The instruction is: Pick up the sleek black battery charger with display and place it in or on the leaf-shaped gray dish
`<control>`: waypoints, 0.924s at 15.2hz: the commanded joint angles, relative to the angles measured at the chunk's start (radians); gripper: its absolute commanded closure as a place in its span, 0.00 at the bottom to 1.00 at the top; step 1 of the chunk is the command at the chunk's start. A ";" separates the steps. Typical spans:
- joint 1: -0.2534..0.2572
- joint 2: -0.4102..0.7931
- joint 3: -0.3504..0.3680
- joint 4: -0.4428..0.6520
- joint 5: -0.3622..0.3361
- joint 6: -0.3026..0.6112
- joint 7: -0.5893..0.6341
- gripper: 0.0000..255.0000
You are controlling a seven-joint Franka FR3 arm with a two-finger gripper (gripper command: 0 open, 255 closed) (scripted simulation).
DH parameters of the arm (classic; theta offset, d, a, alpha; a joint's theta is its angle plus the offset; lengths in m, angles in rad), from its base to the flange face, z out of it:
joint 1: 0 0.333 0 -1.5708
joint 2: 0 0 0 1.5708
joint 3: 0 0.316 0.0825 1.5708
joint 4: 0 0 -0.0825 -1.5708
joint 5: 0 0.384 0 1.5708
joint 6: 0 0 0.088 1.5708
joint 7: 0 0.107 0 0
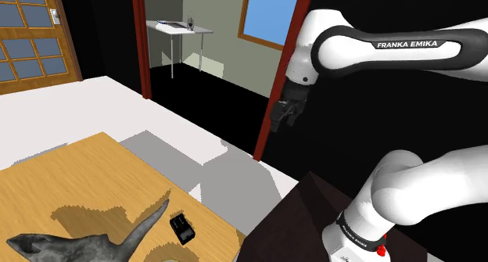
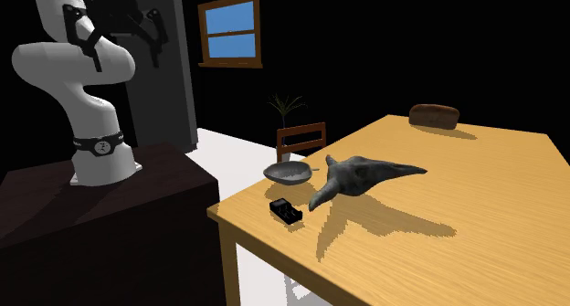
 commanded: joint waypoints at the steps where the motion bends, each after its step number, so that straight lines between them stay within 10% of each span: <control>1: 0.017 0.029 0.038 -0.031 0.022 0.069 0.037 0.00; 14: 0.075 0.401 0.284 -0.052 0.060 0.500 0.299 0.00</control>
